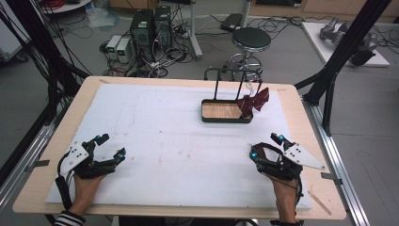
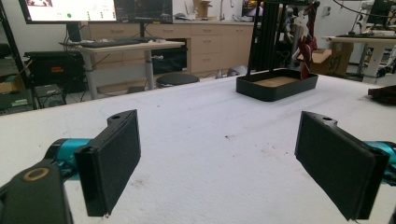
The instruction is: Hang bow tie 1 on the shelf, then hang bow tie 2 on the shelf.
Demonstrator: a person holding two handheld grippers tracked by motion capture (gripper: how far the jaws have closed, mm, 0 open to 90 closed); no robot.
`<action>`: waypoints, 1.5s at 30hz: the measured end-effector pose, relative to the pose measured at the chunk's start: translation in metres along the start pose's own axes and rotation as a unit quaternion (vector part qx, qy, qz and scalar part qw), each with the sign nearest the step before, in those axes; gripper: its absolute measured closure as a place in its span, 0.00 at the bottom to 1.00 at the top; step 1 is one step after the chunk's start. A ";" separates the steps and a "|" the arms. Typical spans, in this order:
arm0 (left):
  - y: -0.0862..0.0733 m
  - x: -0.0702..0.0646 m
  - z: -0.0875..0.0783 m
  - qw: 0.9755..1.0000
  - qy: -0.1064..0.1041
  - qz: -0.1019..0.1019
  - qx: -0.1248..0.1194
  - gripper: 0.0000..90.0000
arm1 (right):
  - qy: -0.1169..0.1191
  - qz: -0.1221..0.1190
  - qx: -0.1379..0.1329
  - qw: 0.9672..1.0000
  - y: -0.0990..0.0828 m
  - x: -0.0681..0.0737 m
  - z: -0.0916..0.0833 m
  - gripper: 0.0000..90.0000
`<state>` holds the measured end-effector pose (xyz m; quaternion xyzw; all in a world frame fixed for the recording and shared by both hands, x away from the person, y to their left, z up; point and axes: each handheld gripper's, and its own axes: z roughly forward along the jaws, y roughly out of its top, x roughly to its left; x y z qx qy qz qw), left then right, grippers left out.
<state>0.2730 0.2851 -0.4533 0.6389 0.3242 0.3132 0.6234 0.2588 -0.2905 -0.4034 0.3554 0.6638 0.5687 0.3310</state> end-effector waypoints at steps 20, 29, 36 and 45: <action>0.000 0.001 0.000 1.000 -0.002 0.000 0.002 0.16 | 0.000 0.000 0.006 1.000 0.008 -0.003 -0.002 0.14; 0.000 0.001 0.000 1.000 -0.003 -0.004 0.000 0.16 | -0.001 -0.007 0.024 1.000 0.013 -0.006 -0.005 0.14; 0.000 0.001 0.000 1.000 -0.004 -0.004 -0.002 0.16 | 0.006 -0.016 0.064 0.998 0.018 -0.010 -0.007 0.14; 0.000 0.002 0.000 1.000 -0.005 -0.004 0.000 0.16 | 0.026 -0.036 0.132 0.990 0.020 -0.014 -0.010 0.18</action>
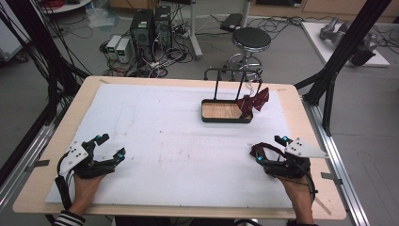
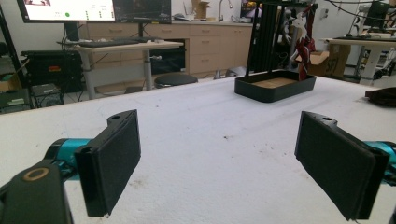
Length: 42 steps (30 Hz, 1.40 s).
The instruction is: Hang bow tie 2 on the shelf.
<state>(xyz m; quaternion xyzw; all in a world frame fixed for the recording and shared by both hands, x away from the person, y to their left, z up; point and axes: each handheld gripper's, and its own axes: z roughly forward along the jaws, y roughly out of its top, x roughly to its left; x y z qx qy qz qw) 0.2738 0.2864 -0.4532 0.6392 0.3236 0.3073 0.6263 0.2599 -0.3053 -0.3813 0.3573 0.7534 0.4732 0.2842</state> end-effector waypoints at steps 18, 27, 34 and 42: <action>0.000 -0.001 0.000 1.000 0.001 0.003 0.002 0.16 | 0.018 -0.047 0.120 0.991 -0.012 -0.007 0.005 0.32; 0.000 -0.001 0.001 1.000 0.002 0.004 0.001 0.16 | 0.028 -0.070 0.187 0.979 -0.011 -0.012 0.017 0.39; 0.000 -0.001 0.001 1.000 0.001 0.005 0.003 0.16 | 0.045 -0.074 0.222 0.971 -0.013 -0.018 0.026 0.45; 0.000 -0.001 0.001 1.000 0.001 0.004 0.003 0.16 | 0.061 -0.082 0.264 0.959 -0.015 -0.023 0.033 0.50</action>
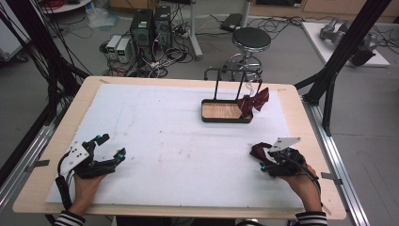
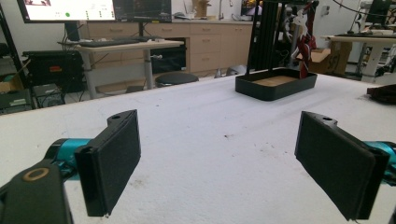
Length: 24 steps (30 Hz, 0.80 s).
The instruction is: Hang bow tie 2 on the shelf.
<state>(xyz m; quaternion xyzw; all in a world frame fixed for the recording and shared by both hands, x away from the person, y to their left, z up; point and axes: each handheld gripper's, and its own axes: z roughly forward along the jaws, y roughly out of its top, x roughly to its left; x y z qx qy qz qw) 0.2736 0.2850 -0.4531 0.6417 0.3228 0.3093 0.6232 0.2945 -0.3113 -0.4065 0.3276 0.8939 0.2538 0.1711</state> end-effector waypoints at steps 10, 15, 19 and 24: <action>0.000 0.000 0.000 1.000 0.000 -0.001 0.001 0.16 | 0.015 0.000 0.035 0.999 0.003 -0.008 0.006 0.53; 0.000 0.000 0.000 1.000 0.000 -0.002 0.000 0.16 | 0.023 0.002 0.049 0.999 0.004 -0.012 0.009 0.58; 0.000 0.000 0.000 1.000 0.001 -0.001 0.000 0.16 | 0.024 -0.005 0.060 0.998 0.004 -0.014 0.012 0.60; 0.000 0.000 0.000 1.000 0.001 -0.001 0.000 0.16 | 0.030 -0.001 0.079 0.996 0.006 -0.017 0.016 0.65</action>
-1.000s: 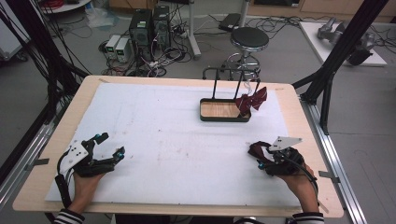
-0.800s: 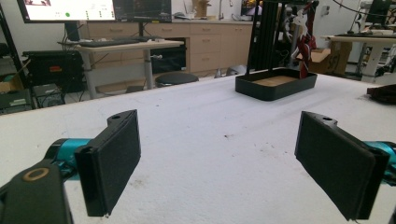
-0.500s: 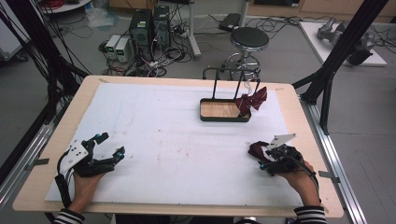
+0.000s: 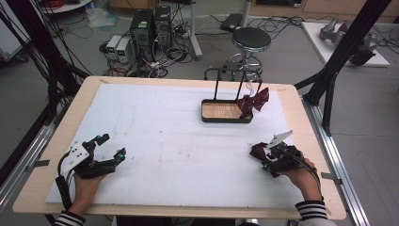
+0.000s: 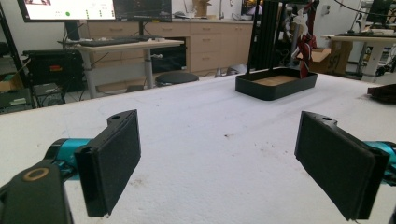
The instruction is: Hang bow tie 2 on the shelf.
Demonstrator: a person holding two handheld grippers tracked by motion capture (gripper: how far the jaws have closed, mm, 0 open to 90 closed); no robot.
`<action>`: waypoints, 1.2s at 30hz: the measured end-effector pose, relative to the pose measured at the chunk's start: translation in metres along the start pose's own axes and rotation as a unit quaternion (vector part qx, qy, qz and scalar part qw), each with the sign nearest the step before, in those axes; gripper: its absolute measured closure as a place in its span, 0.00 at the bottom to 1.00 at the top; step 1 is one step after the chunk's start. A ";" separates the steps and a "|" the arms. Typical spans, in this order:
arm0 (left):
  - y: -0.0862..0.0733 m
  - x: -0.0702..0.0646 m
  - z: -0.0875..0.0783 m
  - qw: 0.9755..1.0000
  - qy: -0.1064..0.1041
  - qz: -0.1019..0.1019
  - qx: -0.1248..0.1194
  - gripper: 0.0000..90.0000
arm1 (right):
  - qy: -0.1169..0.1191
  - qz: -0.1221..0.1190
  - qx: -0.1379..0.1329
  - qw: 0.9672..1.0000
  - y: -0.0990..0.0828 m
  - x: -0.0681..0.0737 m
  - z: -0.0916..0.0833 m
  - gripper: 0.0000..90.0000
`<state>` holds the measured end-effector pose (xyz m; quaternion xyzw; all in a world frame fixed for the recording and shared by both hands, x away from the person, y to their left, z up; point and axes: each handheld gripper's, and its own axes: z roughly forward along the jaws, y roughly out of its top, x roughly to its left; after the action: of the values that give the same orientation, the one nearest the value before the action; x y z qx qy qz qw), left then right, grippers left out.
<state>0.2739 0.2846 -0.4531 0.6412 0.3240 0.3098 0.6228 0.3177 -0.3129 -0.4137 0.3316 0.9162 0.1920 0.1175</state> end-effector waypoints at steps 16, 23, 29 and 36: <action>0.000 0.000 0.000 1.000 0.000 0.001 0.001 0.16 | 0.013 0.006 0.018 1.000 0.002 -0.002 -0.002 0.67; 0.000 0.000 0.000 1.000 0.000 0.000 0.001 0.16 | 0.014 0.003 0.030 0.999 0.004 -0.002 0.001 0.75; 0.000 0.000 0.000 1.000 -0.001 0.000 0.001 0.16 | 0.006 0.001 0.035 0.999 0.004 0.000 -0.001 0.83; 0.000 0.000 0.000 1.000 0.000 0.001 0.001 0.16 | 0.002 0.003 0.034 0.999 0.004 0.001 -0.001 0.84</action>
<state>0.2738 0.2848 -0.4531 0.6422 0.3235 0.3097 0.6221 0.3195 -0.3096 -0.4113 0.3380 0.9213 0.1619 0.1041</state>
